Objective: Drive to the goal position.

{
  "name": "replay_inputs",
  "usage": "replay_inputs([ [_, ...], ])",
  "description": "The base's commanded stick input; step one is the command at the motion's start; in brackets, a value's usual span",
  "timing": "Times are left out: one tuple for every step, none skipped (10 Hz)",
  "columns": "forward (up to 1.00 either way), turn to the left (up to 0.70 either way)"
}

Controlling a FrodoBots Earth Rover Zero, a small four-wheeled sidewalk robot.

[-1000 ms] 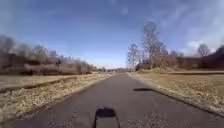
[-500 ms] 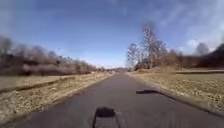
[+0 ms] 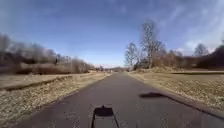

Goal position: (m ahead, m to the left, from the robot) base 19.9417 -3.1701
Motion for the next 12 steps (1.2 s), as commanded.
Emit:
replay_inputs([
  [0.85,0.0],
  [0.85,0.0],
  [0.85,0.0],
  [0.85,0.0],
  [0.85,0.0],
  [0.85,0.0],
  [0.85,0.0],
  [0.85,0.01],
  [0.85,0.02],
  [0.85,0.02],
  [0.85,0.02],
  [0.85,0.02],
])
